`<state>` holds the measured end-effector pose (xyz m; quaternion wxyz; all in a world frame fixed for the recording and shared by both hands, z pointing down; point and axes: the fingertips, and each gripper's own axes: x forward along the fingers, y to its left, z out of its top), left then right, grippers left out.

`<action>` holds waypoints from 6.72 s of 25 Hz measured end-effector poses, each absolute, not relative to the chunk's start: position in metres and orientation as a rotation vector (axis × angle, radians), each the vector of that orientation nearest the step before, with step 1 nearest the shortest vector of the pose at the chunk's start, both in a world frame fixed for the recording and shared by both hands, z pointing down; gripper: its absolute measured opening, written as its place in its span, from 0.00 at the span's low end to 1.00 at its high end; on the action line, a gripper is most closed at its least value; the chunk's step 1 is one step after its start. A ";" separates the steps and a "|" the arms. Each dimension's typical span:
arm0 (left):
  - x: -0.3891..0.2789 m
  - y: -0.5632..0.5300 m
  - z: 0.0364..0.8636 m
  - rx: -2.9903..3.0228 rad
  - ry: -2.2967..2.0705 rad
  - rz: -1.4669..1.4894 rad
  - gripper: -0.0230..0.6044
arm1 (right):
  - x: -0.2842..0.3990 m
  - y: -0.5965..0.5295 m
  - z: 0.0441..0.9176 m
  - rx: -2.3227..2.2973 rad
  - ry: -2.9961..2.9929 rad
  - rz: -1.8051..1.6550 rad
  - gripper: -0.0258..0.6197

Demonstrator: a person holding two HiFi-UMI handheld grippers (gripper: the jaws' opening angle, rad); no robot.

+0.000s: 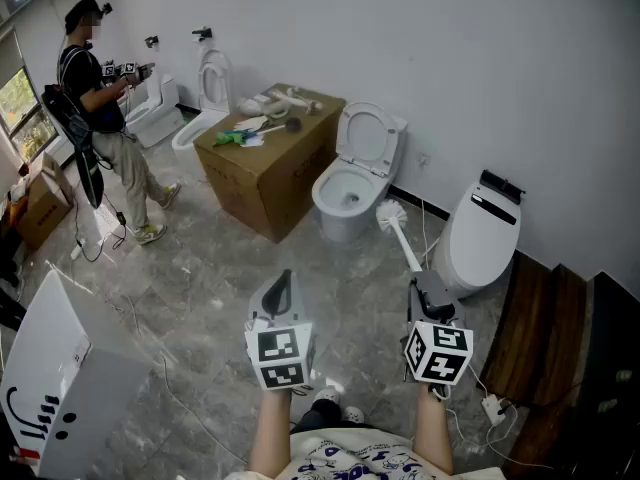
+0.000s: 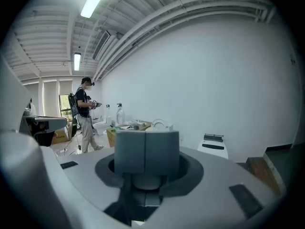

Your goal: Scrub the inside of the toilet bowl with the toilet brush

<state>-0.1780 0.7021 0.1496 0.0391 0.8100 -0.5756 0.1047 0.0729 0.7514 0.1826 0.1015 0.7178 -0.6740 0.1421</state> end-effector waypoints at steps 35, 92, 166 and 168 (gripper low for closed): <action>-0.220 0.657 0.174 2.485 -1.721 0.356 0.04 | 0.032 0.713 0.206 2.142 -1.952 0.468 0.30; -0.083 0.223 0.204 2.324 -1.829 0.433 0.04 | 0.178 0.251 0.236 1.940 -2.033 0.543 0.30; -0.051 -0.119 0.421 2.136 -1.434 0.850 0.04 | 0.164 -0.081 0.530 1.292 -1.706 0.928 0.30; -0.050 -0.118 0.429 2.137 -1.423 0.865 0.04 | 0.166 -0.084 0.543 1.296 -1.690 0.945 0.30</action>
